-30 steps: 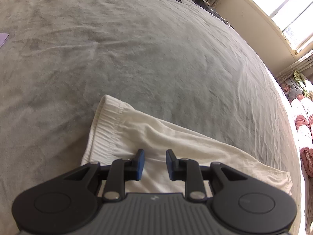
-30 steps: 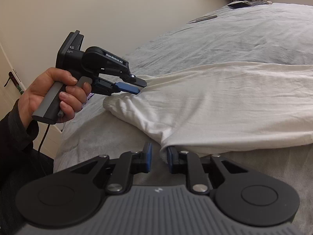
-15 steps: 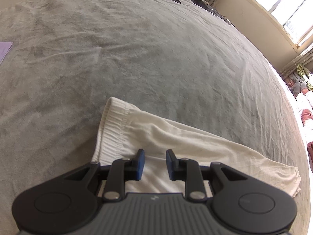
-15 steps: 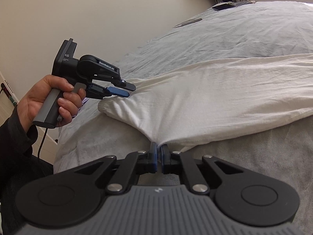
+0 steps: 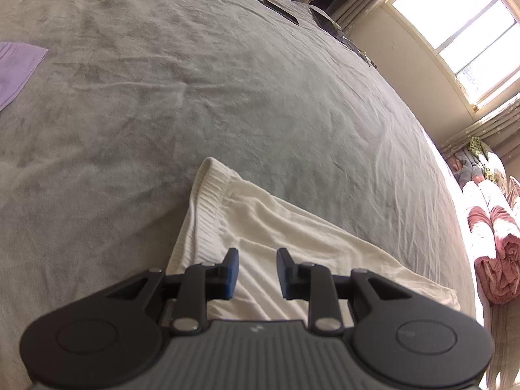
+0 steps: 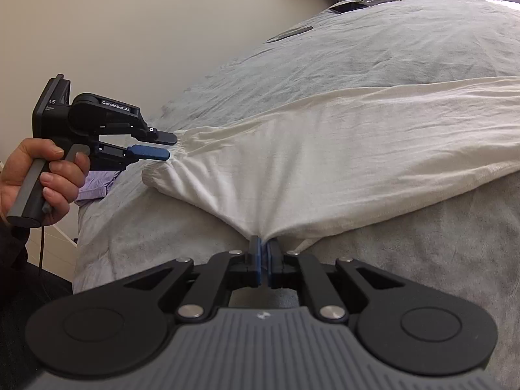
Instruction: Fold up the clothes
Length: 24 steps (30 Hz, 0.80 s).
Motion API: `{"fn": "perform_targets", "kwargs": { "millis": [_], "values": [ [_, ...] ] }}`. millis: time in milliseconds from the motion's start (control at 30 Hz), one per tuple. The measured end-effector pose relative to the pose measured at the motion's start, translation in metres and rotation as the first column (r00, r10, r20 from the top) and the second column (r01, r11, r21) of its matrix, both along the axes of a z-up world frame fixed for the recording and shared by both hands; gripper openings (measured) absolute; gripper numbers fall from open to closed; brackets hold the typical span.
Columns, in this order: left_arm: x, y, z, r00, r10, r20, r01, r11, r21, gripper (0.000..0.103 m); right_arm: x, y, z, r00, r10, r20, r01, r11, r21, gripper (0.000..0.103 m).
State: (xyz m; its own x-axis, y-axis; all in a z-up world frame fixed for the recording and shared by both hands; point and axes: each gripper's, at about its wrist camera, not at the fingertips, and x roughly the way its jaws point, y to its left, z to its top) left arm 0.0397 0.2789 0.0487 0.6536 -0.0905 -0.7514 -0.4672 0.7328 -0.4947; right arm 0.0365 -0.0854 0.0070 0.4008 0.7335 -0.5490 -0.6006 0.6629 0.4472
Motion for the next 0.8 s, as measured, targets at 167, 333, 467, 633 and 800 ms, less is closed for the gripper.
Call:
{"fn": "perform_targets", "kwargs": {
  "millis": [167, 333, 467, 633, 800],
  "values": [
    [-0.029, 0.007, -0.005, 0.998, 0.063, 0.021, -0.062, 0.995, -0.076, 0.033, -0.007, -0.004, -0.004, 1.0, -0.028, 0.015, 0.027, 0.999, 0.023, 0.006],
    [-0.054, 0.011, -0.01, 0.991, 0.131, 0.031, -0.127, 0.986, -0.11, 0.038, -0.009, -0.003, -0.006, 0.999, -0.033, 0.033, 0.032, 0.999, 0.015, 0.004],
    [-0.056, 0.01, 0.0, 0.98, 0.176, 0.09, -0.176, 0.984, -0.003, 0.039, -0.013, -0.004, -0.007, 0.998, -0.038, 0.051, 0.038, 0.999, 0.01, 0.003],
    [-0.046, 0.009, 0.004, 0.972, 0.166, 0.164, -0.173, 0.984, 0.032, 0.042, -0.017, 0.0, -0.006, 0.996, -0.043, 0.079, 0.044, 0.999, -0.015, 0.003],
    [-0.04, 0.009, -0.004, 0.976, 0.164, 0.142, -0.174, 0.983, 0.055, 0.04, -0.019, 0.0, -0.007, 0.995, -0.053, 0.085, 0.054, 0.998, -0.016, 0.002]
  ]
}}
